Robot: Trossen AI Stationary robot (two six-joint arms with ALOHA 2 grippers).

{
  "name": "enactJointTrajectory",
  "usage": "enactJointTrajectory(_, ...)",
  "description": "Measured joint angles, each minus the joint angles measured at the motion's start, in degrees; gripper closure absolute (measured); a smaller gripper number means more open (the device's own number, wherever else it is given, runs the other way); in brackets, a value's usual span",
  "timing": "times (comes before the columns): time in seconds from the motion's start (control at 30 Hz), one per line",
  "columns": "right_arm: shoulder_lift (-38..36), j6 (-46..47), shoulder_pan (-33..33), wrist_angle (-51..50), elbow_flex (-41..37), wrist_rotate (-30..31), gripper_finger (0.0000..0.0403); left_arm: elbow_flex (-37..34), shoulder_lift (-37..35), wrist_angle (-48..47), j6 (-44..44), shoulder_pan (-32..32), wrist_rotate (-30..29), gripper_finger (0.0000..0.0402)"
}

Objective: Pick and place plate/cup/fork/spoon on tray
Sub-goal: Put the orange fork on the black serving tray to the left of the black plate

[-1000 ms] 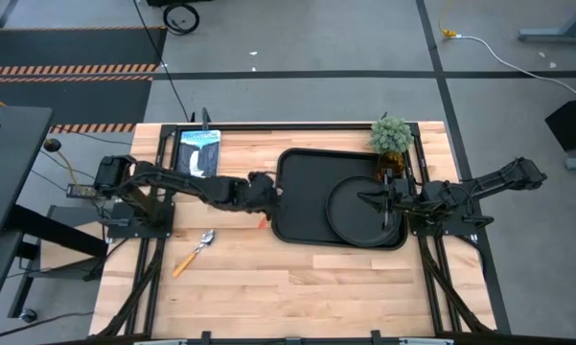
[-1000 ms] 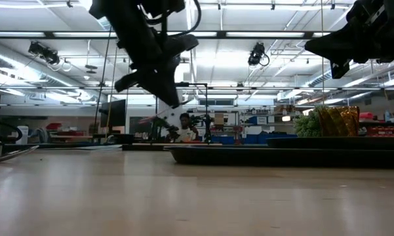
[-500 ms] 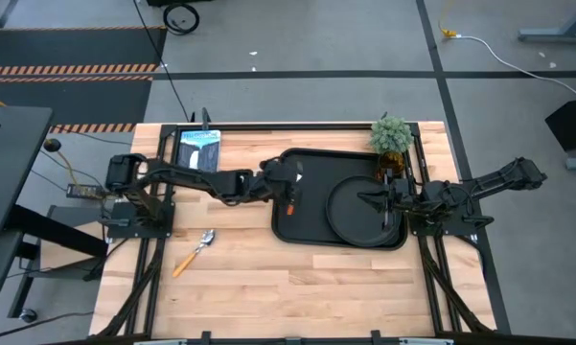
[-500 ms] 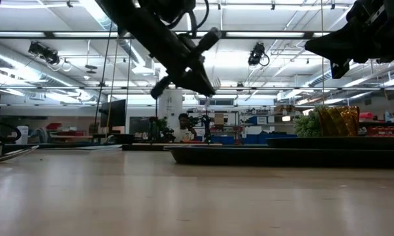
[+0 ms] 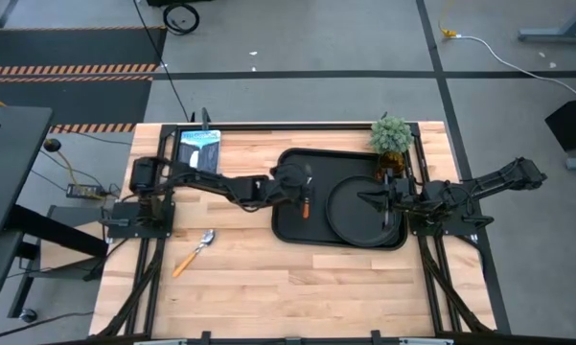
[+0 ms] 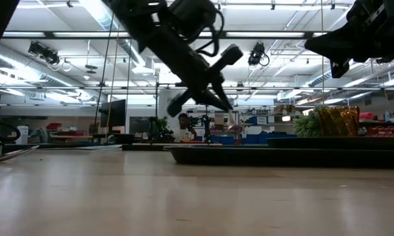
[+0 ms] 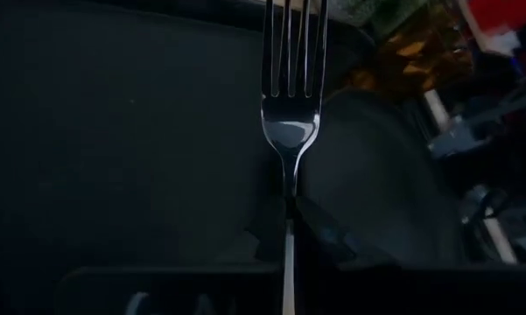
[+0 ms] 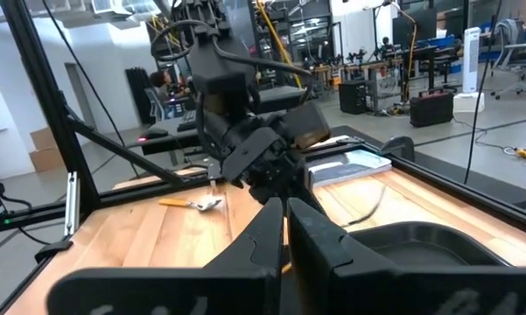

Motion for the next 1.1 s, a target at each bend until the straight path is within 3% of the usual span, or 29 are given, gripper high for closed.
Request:
enactJointTrajectory(0.2,0.0,0.0,0.0,0.3,0.0,0.0,0.0376,10.4,6.1,-6.1,-1.0,-1.7,-2.5,0.0387)
enactJointTrajectory(0.4,0.0,0.0,0.0,0.6,0.0,0.2,0.0376,22.6,13.0,-23.7,-5.7,-2.4,-3.4,0.0387)
enactJointTrajectory(0.57,0.0,0.0,0.0,0.7,0.0,0.2,0.0376,29.7,17.8,-31.2,-8.1,-2.3,-2.9,0.0387)
enactJointTrajectory(0.8,0.0,0.0,0.0,1.2,0.0,0.2,0.0376,31.3,20.5,-35.0,-11.1,-1.9,0.1,0.0383)
enactJointTrajectory(1.1,0.0,0.0,0.0,2.0,0.0,0.3,0.0376,31.3,20.6,-36.2,-11.5,-1.9,-1.6,0.0378)
